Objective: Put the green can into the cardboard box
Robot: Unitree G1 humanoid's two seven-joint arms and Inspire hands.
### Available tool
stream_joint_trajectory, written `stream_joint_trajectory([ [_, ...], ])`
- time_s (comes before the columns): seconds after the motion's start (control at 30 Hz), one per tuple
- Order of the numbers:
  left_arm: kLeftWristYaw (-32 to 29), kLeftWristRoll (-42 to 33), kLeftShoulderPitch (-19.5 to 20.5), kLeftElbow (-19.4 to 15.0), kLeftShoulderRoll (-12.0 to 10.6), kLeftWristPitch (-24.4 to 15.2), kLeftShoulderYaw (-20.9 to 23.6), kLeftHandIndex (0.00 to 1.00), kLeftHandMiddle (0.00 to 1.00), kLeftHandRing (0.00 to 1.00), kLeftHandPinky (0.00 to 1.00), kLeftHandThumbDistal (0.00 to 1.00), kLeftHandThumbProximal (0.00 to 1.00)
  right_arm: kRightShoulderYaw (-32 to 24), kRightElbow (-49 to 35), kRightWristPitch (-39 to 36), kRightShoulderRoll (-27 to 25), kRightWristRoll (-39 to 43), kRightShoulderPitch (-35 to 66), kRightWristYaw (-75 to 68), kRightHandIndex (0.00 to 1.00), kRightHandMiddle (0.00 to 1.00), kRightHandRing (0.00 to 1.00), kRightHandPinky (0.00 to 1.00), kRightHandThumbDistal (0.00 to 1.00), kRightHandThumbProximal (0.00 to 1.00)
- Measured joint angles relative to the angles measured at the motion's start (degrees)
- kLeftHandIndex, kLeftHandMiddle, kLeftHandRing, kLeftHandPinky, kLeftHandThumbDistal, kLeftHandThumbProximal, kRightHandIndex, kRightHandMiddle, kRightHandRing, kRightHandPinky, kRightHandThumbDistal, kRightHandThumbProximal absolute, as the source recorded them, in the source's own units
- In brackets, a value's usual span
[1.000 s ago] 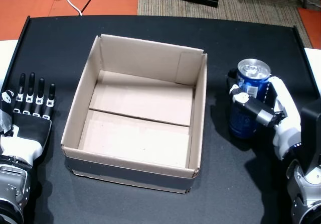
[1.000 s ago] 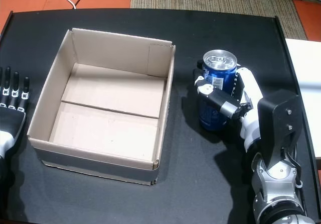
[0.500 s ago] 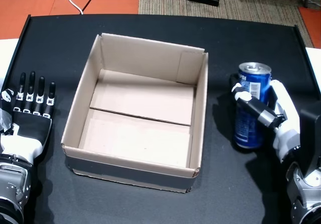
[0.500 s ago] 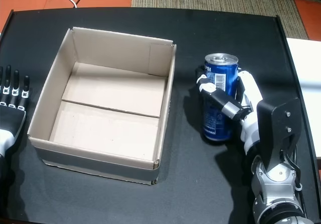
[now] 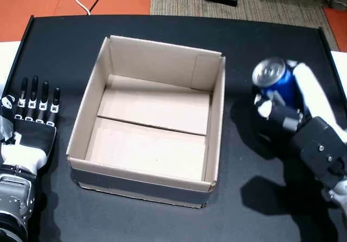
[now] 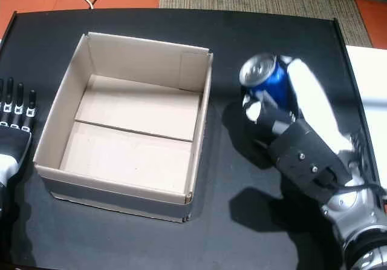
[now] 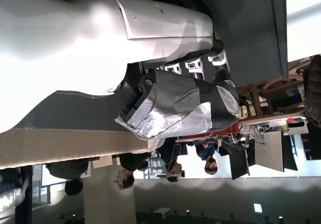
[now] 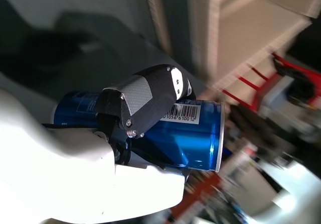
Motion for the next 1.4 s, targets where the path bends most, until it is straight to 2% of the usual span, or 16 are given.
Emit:
stream_joint_trajectory([
  [0.23,0.0,0.0,-0.1,0.0,-0.2,0.0,-0.1,0.59,0.53,0.61,0.78,0.0,0.59,1.8,-0.7,-2.8,-1.3,-1.2,-3.5,-3.2,0.09,0.18,0.21,0.14,0.1,0.0],
  [0.3,0.1,0.0,-0.2,0.0,-0.3,-0.1,-0.1,0.58,0.51,0.59,0.76,0.0,0.59,2.0,-0.8,-3.1,-1.7,-1.4,-4.4,-3.9,0.08,0.16,0.2,0.14,0.09,0.08],
  [0.33,0.2,0.0,-0.2,0.0,-0.4,-0.1,-0.1,0.57,0.5,0.59,0.75,0.0,0.59,2.1,-0.8,-3.2,-2.0,-1.5,-4.8,-4.2,0.06,0.14,0.18,0.14,0.1,0.09],
  [0.43,0.6,0.0,-0.3,0.0,-0.5,-0.5,-0.1,0.58,0.51,0.59,0.73,0.0,0.59,2.4,-0.8,-4.0,-2.9,-2.2,-5.8,-5.7,0.01,0.09,0.14,0.16,0.16,0.2],
  [0.5,0.6,0.0,-0.3,0.0,-0.5,-0.6,-0.1,0.58,0.52,0.6,0.74,0.0,0.57,2.5,-0.8,-4.5,-3.1,-2.7,-6.4,-6.6,0.0,0.08,0.12,0.1,0.19,0.29],
  [0.53,0.6,0.0,-0.3,0.0,-0.5,-0.6,-0.1,0.58,0.52,0.61,0.75,0.0,0.57,2.6,-0.8,-4.6,-3.2,-2.9,-6.7,-7.3,0.0,0.08,0.12,0.08,0.19,0.3],
  [0.67,0.6,0.0,-0.4,0.0,-0.5,-0.7,-0.2,0.58,0.51,0.6,0.77,0.0,0.58,3.8,-1.9,-5.5,-3.5,-5.5,-8.0,-12.8,0.0,0.05,0.1,0.06,0.19,0.29],
  [0.73,0.6,0.0,-0.5,0.0,-0.6,-0.7,-0.2,0.58,0.51,0.59,0.77,0.0,0.59,4.2,-2.3,-6.3,-3.7,-7.1,-8.6,-16.4,0.0,0.02,0.08,0.11,0.2,0.21],
  [0.77,0.6,0.0,-0.5,0.0,-0.7,-0.7,-0.2,0.57,0.52,0.59,0.76,0.0,0.58,4.6,-2.4,-6.7,-3.9,-7.9,-8.9,-18.3,0.0,0.03,0.09,0.21,0.2,0.18],
  [0.83,0.7,0.0,-0.6,0.0,-0.7,-0.7,-0.2,0.57,0.52,0.6,0.75,0.0,0.58,5.0,-2.7,-7.8,-4.2,-9.3,-9.6,-21.9,0.04,0.04,0.09,0.27,0.18,0.22],
  [0.9,0.7,0.0,-0.6,0.0,-0.7,-0.7,-0.3,0.58,0.52,0.6,0.74,0.0,0.56,5.6,-3.2,-8.5,-4.6,-10.3,-10.0,-24.3,0.01,0.02,0.06,0.21,0.17,0.24],
  [0.97,0.7,0.0,-0.6,0.0,-0.7,-0.7,-0.2,0.57,0.52,0.6,0.73,0.0,0.56,6.2,-3.5,-8.8,-4.9,-11.4,-10.6,-26.2,0.0,0.0,0.05,0.13,0.19,0.31],
  [1.03,0.7,0.0,-0.6,0.0,-0.7,-0.7,-0.2,0.56,0.51,0.6,0.74,0.0,0.56,6.6,-3.7,-8.8,-5.1,-12.1,-11.1,-27.5,0.0,0.0,0.03,0.11,0.21,0.29],
  [1.1,0.7,0.0,-0.7,0.0,-0.7,-0.7,-0.2,0.56,0.51,0.6,0.76,0.0,0.54,7.0,-4.1,-8.6,-5.1,-13.0,-11.6,-29.4,0.0,0.0,0.01,0.09,0.23,0.33],
  [1.3,0.7,0.0,-0.7,0.0,-0.7,-0.7,-0.1,0.57,0.52,0.61,0.76,0.0,0.52,8.6,-5.2,-8.0,-5.2,-15.1,-13.4,-32.7,0.0,0.0,0.0,0.08,0.28,0.38],
  [1.4,1.0,0.0,-0.8,0.0,-0.9,-0.7,-0.2,0.57,0.51,0.6,0.75,0.0,0.55,9.0,-5.2,-7.0,-4.8,-15.5,-14.4,-33.8,0.0,0.0,0.0,0.11,0.26,0.35],
])
